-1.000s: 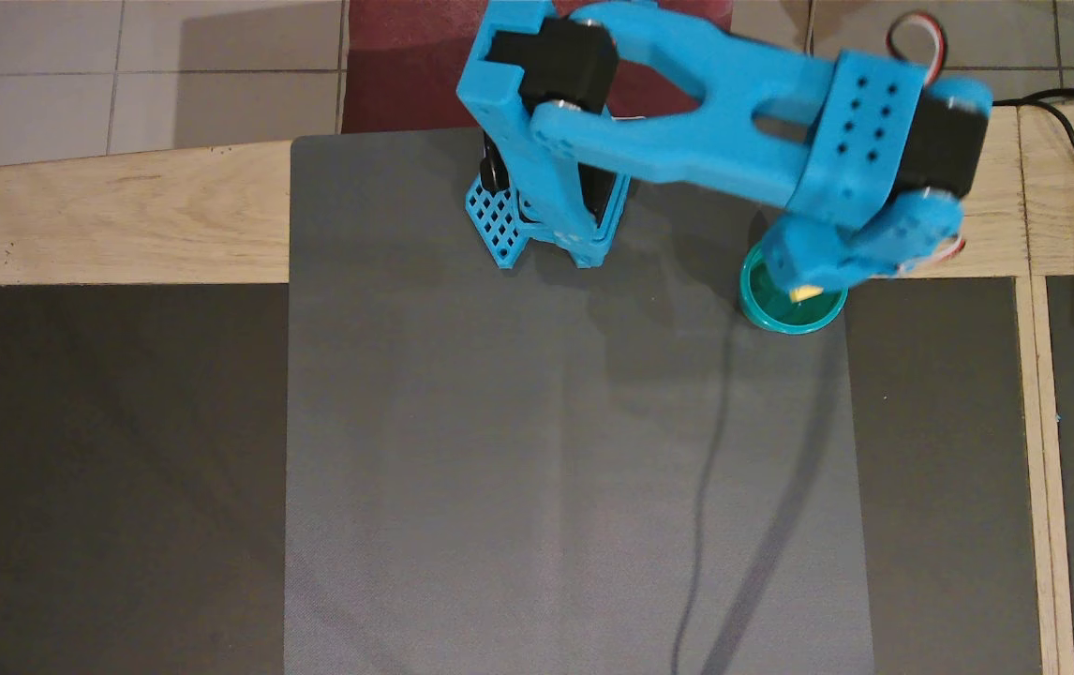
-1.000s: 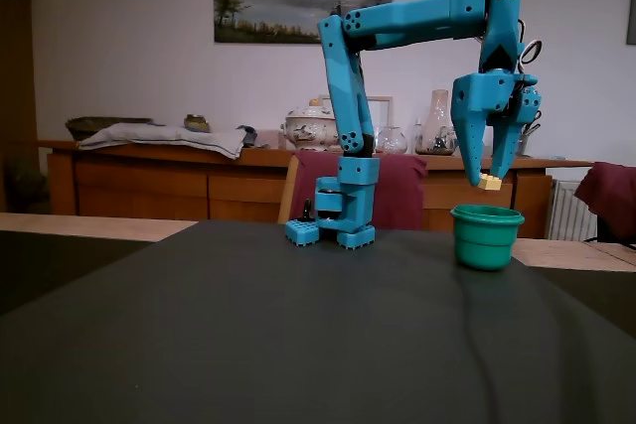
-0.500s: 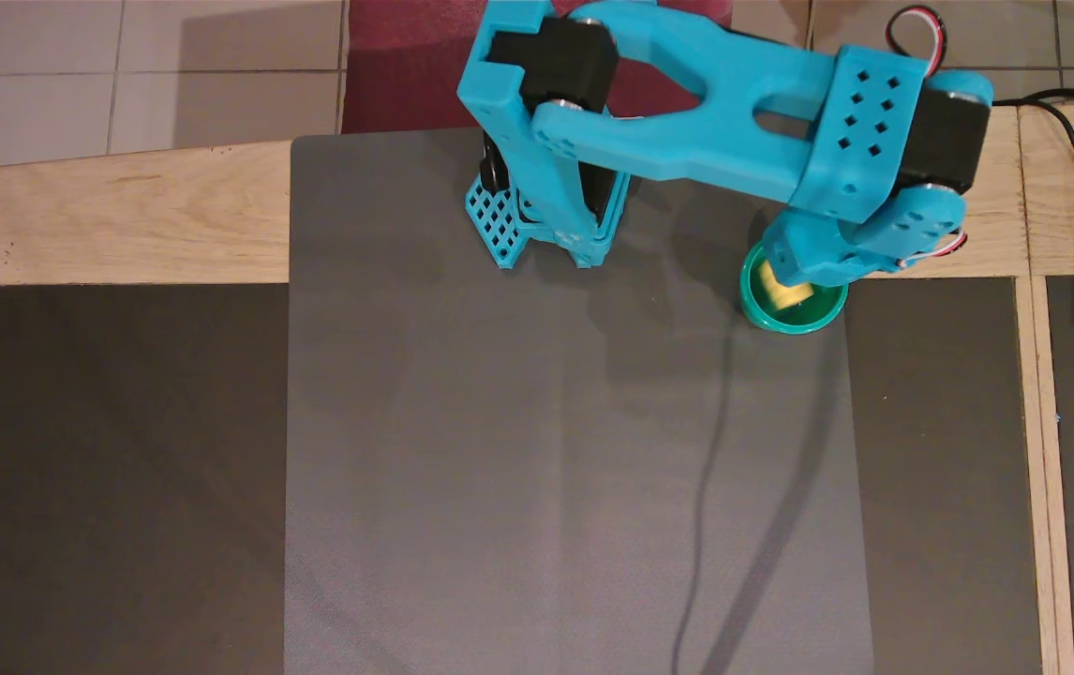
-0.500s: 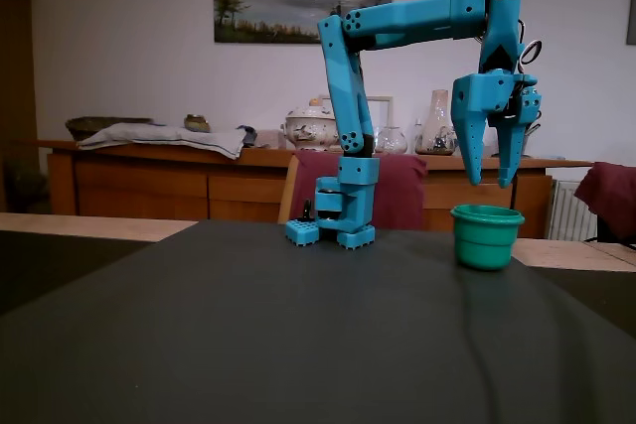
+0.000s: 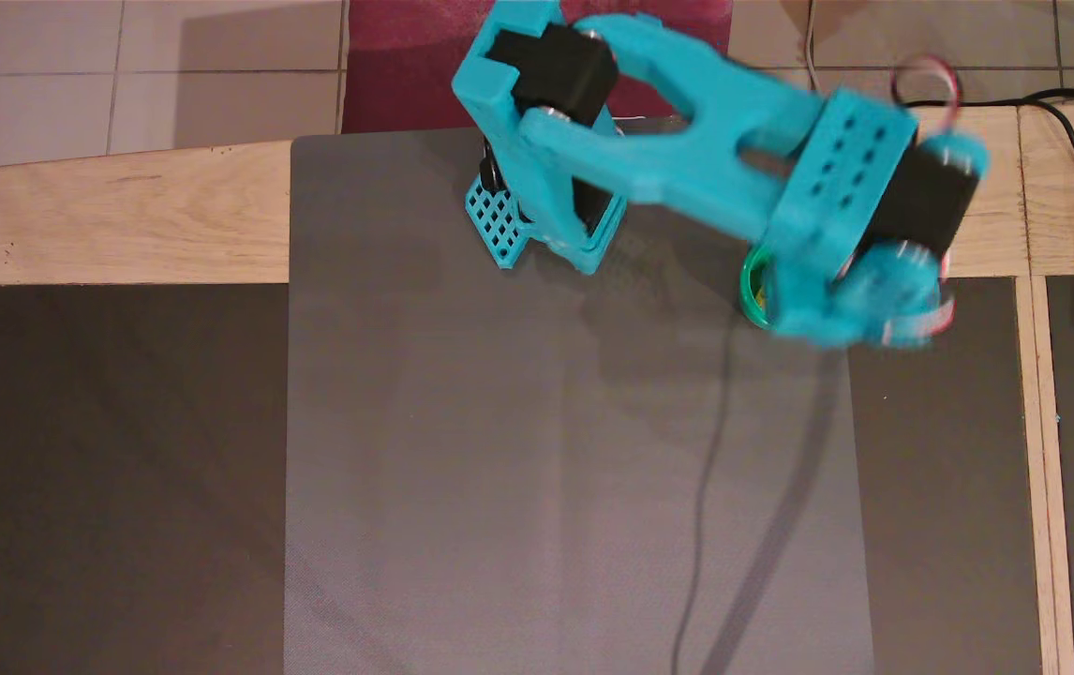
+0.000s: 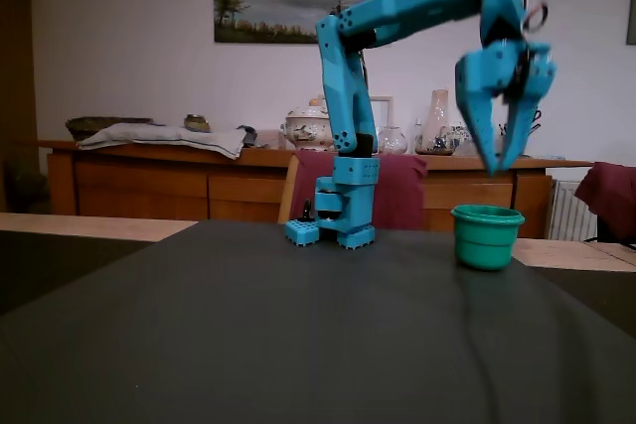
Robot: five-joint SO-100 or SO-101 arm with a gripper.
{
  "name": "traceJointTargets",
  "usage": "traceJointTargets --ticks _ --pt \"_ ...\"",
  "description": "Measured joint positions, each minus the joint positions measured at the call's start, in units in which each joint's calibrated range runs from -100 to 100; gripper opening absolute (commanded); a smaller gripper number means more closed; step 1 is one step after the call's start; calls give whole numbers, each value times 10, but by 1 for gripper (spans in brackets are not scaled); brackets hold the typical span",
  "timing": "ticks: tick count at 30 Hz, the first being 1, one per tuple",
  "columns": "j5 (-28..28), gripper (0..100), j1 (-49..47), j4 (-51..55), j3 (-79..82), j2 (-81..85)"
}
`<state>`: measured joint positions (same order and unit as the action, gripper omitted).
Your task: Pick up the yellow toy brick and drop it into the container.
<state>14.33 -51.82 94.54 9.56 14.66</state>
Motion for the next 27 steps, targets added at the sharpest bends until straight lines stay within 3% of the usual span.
traceJointTargets --ticks 4,12,18,23,27 --pt "-36 0 88 0 -68 21" --pt "-48 0 232 1 -89 190" --pt "-103 0 405 2 -86 326" --pt "-110 0 486 2 19 425" --pt "-110 0 491 -10 159 548"
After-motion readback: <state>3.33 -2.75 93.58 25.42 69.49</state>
